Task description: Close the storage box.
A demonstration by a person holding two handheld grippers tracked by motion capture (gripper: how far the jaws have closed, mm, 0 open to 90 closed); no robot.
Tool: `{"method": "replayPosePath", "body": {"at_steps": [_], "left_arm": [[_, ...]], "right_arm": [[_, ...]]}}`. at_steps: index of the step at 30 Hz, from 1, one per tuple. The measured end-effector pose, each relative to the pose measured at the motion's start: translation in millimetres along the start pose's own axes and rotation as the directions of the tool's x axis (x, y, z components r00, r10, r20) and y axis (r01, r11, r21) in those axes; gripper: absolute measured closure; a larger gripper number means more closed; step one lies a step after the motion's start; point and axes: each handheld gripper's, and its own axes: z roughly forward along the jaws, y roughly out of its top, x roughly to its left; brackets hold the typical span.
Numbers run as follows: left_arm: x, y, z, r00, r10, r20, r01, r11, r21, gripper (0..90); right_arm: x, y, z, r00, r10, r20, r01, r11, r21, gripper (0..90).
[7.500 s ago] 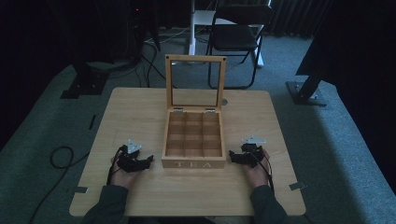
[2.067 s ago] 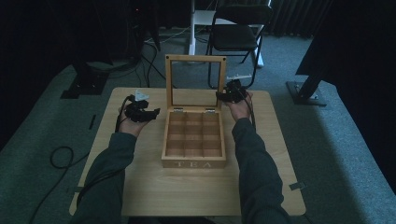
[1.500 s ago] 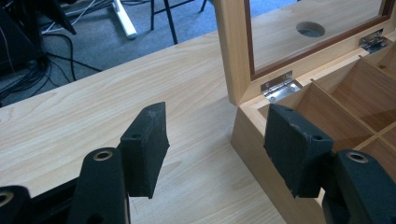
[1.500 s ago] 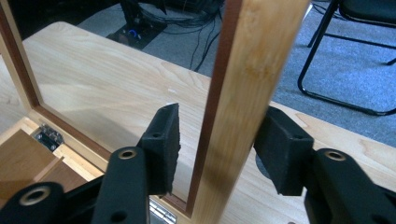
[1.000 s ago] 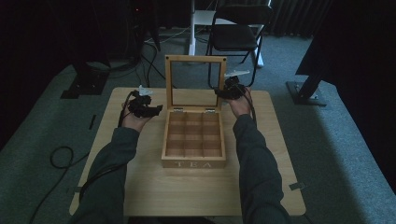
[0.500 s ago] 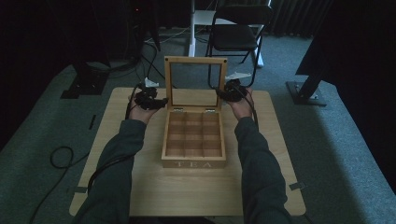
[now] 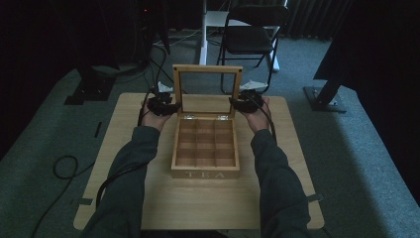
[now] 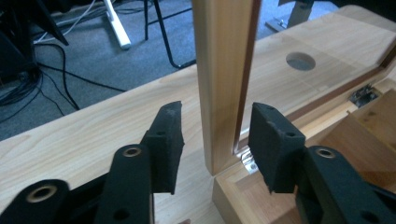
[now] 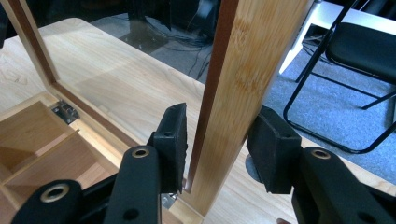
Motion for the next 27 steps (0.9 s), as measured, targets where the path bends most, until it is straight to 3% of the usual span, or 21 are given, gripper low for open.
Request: {"method": "replayPosePath", "body": {"at_steps": [3, 11, 20, 27], "left_arm": [[-0.5, 1.1, -1.5, 1.0, -0.004, 0.001, 0.004, 0.9999, -0.015, 58.8], [-7.4, 2.1, -9.5, 0.9993, 0.034, 0.018, -0.033, 0.9988, -0.036, 65.4], [-12.1, -1.4, -15.0, 0.999, 0.041, 0.016, -0.04, 0.9982, -0.044, 65.1], [-15.0, -4.0, -18.0, 0.9987, 0.051, 0.007, -0.051, 0.9978, -0.043, 65.1]], "right_arm": [[2.8, -3.2, -4.4, 1.0, 0.002, -0.005, -0.002, 1.0, -0.014, 58.0], [6.7, -8.0, -11.1, 0.9999, 0.003, -0.01, -0.003, 1.0, -0.029, 59.1], [6.8, -16.9, -25.4, 0.9999, 0.008, -0.009, -0.008, 1.0, -0.022, 65.0], [2.7, -18.9, -41.8, 0.999, 0.045, 0.003, -0.045, 0.998, -0.043, 67.2]]}}
